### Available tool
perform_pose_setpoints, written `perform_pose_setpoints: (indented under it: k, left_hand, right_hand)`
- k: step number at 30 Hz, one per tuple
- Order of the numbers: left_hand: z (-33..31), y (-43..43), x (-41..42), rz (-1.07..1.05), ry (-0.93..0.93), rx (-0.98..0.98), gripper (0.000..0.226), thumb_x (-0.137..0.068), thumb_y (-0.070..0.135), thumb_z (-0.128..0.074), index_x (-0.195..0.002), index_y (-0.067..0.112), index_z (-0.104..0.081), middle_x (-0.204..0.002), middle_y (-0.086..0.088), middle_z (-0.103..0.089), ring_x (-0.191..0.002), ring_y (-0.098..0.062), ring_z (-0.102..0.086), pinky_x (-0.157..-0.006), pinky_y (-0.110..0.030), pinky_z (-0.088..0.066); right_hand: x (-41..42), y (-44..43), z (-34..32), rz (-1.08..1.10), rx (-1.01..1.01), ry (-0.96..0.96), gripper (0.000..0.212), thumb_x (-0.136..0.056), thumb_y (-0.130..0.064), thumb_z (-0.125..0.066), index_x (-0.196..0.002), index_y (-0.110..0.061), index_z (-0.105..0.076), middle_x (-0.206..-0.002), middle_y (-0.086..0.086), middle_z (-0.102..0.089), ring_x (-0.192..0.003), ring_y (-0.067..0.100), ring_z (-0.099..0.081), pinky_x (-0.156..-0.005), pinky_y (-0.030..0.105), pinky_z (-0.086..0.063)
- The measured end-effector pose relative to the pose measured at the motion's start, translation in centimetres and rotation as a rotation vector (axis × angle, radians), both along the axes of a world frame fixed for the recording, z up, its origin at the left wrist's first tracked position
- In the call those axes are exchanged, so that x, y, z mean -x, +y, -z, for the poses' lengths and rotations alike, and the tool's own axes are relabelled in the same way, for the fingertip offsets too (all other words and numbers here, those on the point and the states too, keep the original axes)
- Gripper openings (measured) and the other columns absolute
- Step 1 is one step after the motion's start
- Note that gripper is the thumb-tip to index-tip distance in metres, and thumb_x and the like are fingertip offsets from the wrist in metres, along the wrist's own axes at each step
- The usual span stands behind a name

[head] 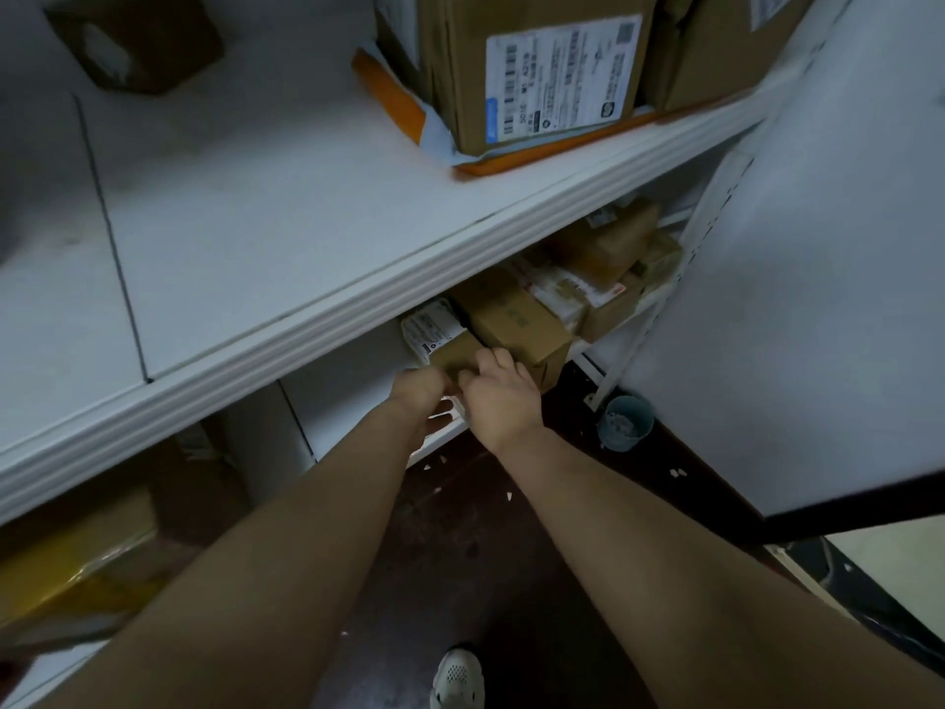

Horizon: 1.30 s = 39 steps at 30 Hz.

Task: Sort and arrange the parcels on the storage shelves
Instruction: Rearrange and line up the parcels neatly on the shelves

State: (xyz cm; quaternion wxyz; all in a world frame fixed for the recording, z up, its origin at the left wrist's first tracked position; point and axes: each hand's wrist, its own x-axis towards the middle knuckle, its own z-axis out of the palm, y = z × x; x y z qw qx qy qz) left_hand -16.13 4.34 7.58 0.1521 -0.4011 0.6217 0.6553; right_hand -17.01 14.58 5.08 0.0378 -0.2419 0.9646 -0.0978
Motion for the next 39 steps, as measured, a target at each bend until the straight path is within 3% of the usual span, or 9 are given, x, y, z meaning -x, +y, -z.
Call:
perform_pose_setpoints:
  k: [9, 14, 17, 21, 26, 29, 34, 36, 39]
  left_hand:
    - [-11.1, 4.5, -5.8, 0.095, 0.139, 0.121, 0.017, -0.090, 0.000, -0.050, -0.073, 0.004, -0.053, -0.067, -0.012, -0.054, -0.058, -0.019, -0.051, -0.056, -0.028, -0.045]
    - [-17.7, 4.2, -8.9, 0.022, 0.247, 0.202, 0.017, -0.088, -0.001, -0.052, -0.072, 0.003, -0.054, -0.069, -0.015, -0.058, -0.060, -0.022, -0.057, -0.058, -0.030, -0.048]
    - [-21.0, 2.4, -10.4, -0.063, 0.309, 0.271, 0.018, -0.089, -0.001, -0.049, -0.072, 0.003, -0.054, -0.080, -0.020, -0.063, -0.065, -0.026, -0.061, -0.054, -0.028, -0.050]
    - [-24.5, -2.5, -12.8, -0.191, 0.370, 0.352, 0.021, -0.093, 0.002, -0.046, -0.076, 0.004, -0.057, -0.087, -0.014, -0.064, -0.073, -0.021, -0.061, -0.068, -0.031, -0.052]
    - [-25.3, -8.3, -13.8, -0.290, 0.380, 0.452, 0.014, -0.095, 0.007, -0.046, -0.086, 0.003, -0.056, -0.097, -0.017, -0.066, -0.087, -0.027, -0.063, -0.079, -0.035, -0.053]
    - [-25.7, -13.7, -14.7, -0.348, 0.394, 0.512, 0.011, -0.095, 0.010, -0.046, -0.096, 0.004, -0.055, -0.096, -0.017, -0.062, -0.085, -0.028, -0.058, -0.078, -0.036, -0.051]
    - [-25.5, -22.3, -16.4, -0.476, 0.440, 0.573, 0.026, -0.094, 0.009, -0.049, -0.116, -0.002, -0.058, -0.099, -0.017, -0.062, -0.089, -0.032, -0.059, -0.081, -0.039, -0.051]
    - [-25.0, -25.2, -16.9, -0.506, 0.430, 0.594, 0.028, -0.092, 0.011, -0.051, -0.117, 0.002, -0.061, -0.108, -0.018, -0.066, -0.102, -0.037, -0.063, -0.089, -0.042, -0.051]
    - [-24.4, -28.7, -17.6, -0.558, 0.396, 0.598, 0.024, -0.091, 0.008, -0.049, -0.110, 0.003, -0.063, -0.107, -0.017, -0.067, -0.102, -0.036, -0.063, -0.092, -0.043, -0.053]
  right_hand:
    - [-4.5, 4.3, -11.2, -0.139, -0.121, 0.084, 0.025, -0.093, -0.021, -0.052, -0.111, -0.011, -0.065, -0.120, 0.009, -0.055, -0.117, 0.028, -0.044, -0.099, 0.034, -0.031]
    - [-6.8, 4.0, -18.2, -0.212, -0.100, 0.219, 0.027, -0.091, -0.025, -0.052, -0.111, -0.011, -0.063, -0.116, 0.009, -0.061, -0.113, 0.028, -0.051, -0.095, 0.034, -0.033]
    - [-7.9, 2.2, -21.3, -0.244, -0.078, 0.283, 0.026, -0.089, -0.020, -0.054, -0.112, -0.013, -0.065, -0.114, 0.009, -0.063, -0.111, 0.028, -0.054, -0.096, 0.034, -0.036]
    - [-9.4, -2.6, -24.4, -0.326, -0.046, 0.346, 0.030, -0.091, -0.019, -0.050, -0.118, -0.019, -0.064, -0.114, 0.005, -0.063, -0.107, 0.025, -0.054, -0.093, 0.034, -0.038]
    - [-9.9, -7.9, -26.0, -0.369, -0.022, 0.327, 0.034, -0.094, -0.016, -0.048, -0.126, -0.019, -0.061, -0.121, 0.006, -0.061, -0.111, 0.025, -0.052, -0.096, 0.033, -0.040]
    - [-10.4, -13.0, -26.8, -0.396, 0.018, 0.318, 0.037, -0.093, -0.012, -0.048, -0.127, -0.018, -0.061, -0.122, 0.006, -0.061, -0.113, 0.026, -0.052, -0.096, 0.033, -0.041]
    - [-10.4, -21.5, -27.0, -0.455, 0.009, 0.256, 0.037, -0.092, -0.013, -0.047, -0.126, -0.018, -0.061, -0.127, 0.007, -0.059, -0.119, 0.028, -0.050, -0.099, 0.033, -0.039]
    - [-10.5, -24.3, -26.9, -0.458, -0.005, 0.232, 0.036, -0.093, -0.016, -0.046, -0.127, -0.017, -0.058, -0.128, 0.009, -0.056, -0.121, 0.029, -0.048, -0.099, 0.034, -0.039]
    - [-10.7, -28.0, -26.6, -0.403, 0.037, 0.163, 0.040, -0.093, -0.026, -0.049, -0.132, -0.016, -0.050, -0.130, 0.011, -0.049, -0.121, 0.031, -0.048, -0.097, 0.037, -0.040]
